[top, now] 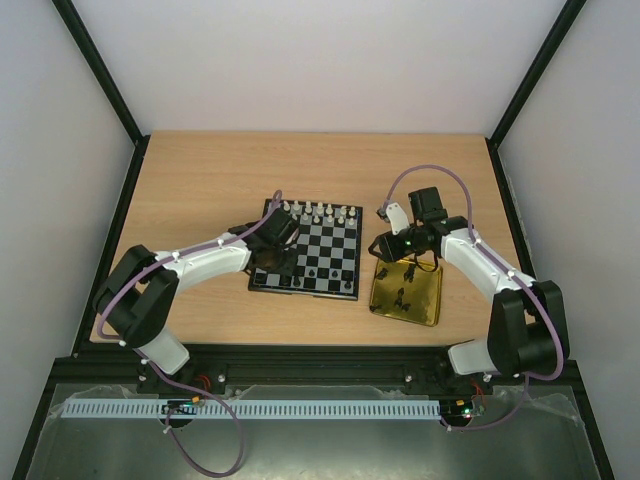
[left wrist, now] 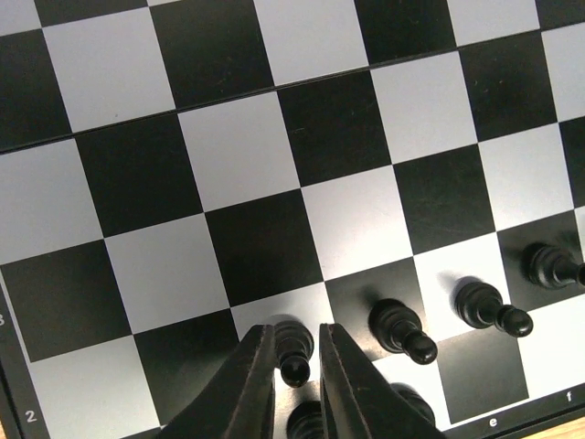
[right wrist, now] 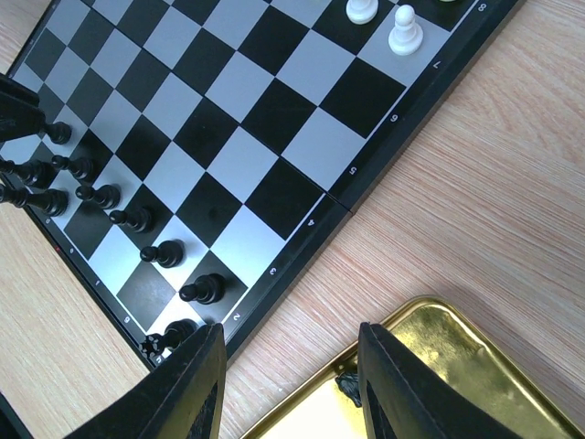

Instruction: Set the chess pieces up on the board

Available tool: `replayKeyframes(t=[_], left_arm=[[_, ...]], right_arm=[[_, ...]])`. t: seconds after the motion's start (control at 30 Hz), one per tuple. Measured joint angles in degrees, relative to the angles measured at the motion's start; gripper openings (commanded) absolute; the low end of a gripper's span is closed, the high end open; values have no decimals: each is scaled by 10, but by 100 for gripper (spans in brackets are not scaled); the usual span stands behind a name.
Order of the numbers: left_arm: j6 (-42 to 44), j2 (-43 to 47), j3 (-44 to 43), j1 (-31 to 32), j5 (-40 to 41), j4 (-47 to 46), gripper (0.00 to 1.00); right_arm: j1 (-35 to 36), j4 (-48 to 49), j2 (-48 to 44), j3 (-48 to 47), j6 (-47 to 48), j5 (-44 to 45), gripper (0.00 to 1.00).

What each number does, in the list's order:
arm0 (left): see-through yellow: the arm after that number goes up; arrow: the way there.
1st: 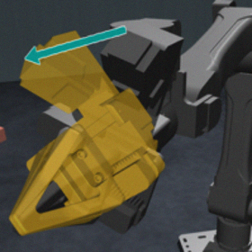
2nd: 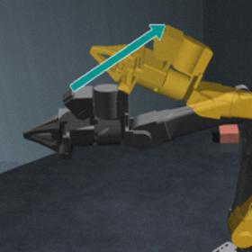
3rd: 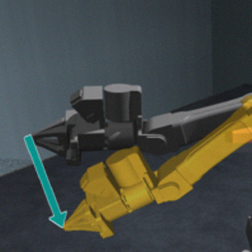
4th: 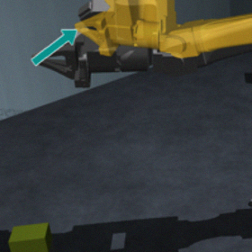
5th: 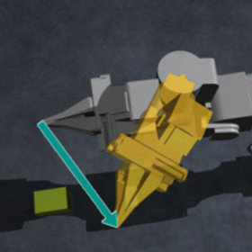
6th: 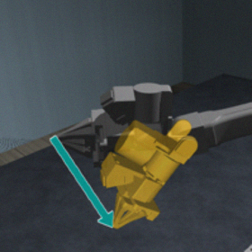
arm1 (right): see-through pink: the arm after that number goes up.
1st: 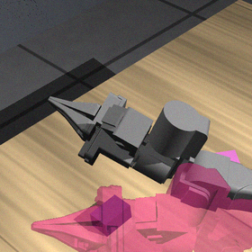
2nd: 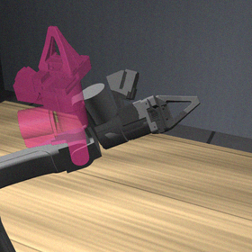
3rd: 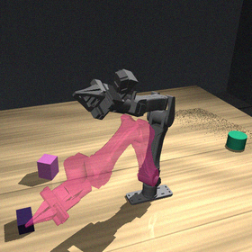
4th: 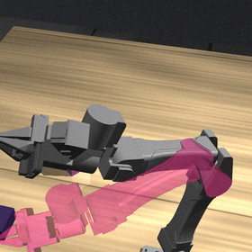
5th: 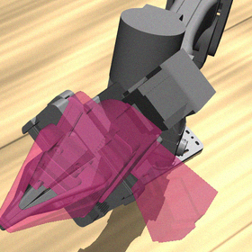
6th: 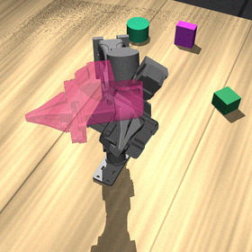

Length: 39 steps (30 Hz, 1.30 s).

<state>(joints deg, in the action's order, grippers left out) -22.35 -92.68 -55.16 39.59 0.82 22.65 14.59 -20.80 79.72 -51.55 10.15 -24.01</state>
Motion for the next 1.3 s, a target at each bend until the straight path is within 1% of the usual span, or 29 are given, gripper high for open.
replayKeyframes(t=[0.17, 0.27, 0.37, 0.43, 0.53, 0.7, 0.77, 0.83, 0.93, 1.07, 1.17, 1.3], left_arm=[[-2, -1, 0, 0, -2, -3, 19], [-2, -1, 0, 0, -2, -3, 24], [-1, 0, -1, 0, -2, 0, 33], [2, 4, -3, 0, 0, 8, 40], [14, 25, -28, 0, 7, 37, 50], [58, 73, -111, 0, 28, 63, 60], [82, 99, -122, 0, 45, 56, 63], [101, 129, -111, -2, 62, 45, 65], [118, 176, -63, -10, 77, 18, 70], [129, 222, 1, -19, 83, 0, 70], [130, 231, 13, -21, 82, -5, 70], [130, 232, 13, -21, 70, -21, 70]], right_arm=[[0, -1, 0, 0, 2, 0, 41], [0, -1, 0, 0, 2, 0, 41], [0, -1, 0, 0, 2, 0, 41], [0, -1, 0, 0, 2, 0, 41], [0, -3, 0, -2, 2, 5, 41], [0, -23, -12, -14, 7, 42, 39], [0, -36, -19, -22, 14, 64, 38], [0, -51, -27, -24, 24, 91, 37], [0, -82, -31, -24, 38, 132, 36], [0, -119, -30, -18, 51, 190, 34], [0, -133, -18, -17, 52, 215, 32], [0, -144, 21, -17, 49, 247, 29]])
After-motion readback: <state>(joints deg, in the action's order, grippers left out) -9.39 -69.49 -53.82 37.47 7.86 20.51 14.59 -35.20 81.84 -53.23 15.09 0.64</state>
